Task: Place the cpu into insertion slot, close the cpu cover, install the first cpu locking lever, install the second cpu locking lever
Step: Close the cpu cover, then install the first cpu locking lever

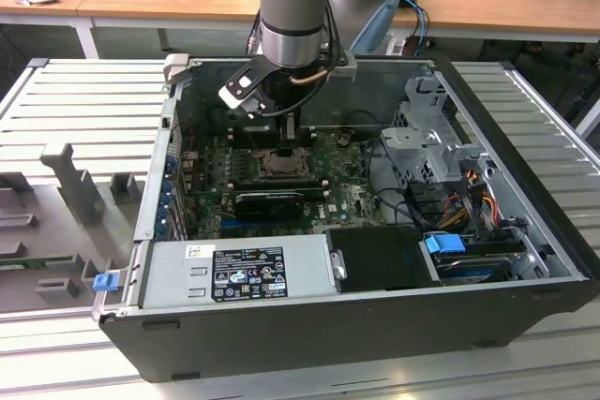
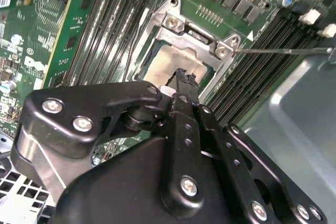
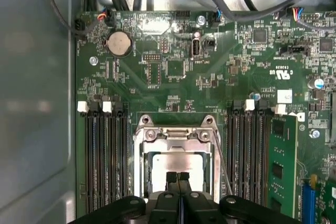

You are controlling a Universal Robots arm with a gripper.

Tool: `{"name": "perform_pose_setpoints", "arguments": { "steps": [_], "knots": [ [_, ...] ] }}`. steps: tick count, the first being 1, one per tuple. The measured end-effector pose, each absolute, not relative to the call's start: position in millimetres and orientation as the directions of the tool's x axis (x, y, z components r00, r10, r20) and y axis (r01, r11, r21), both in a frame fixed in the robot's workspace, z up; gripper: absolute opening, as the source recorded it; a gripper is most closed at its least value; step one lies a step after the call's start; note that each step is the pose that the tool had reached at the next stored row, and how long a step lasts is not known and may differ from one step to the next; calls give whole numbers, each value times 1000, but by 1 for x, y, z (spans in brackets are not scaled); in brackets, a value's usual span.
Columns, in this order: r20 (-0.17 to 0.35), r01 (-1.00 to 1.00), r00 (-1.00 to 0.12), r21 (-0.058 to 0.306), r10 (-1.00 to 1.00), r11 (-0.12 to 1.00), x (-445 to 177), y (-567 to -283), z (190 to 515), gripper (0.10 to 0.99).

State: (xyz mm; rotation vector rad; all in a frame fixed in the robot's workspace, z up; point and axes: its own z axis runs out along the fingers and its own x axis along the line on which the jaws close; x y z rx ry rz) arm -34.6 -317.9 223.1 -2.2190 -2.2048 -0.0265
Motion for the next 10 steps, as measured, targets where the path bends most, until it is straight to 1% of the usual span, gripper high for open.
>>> {"name": "perform_pose_setpoints", "arguments": {
  "steps": [7, 10],
  "knots": [
    [21, 1000, 6, 2, 1000, -6, -42, -318, 223, 106],
    [18, 1000, 6, 2, 1000, -6, -42, -318, 237, 106]
  ]
}}
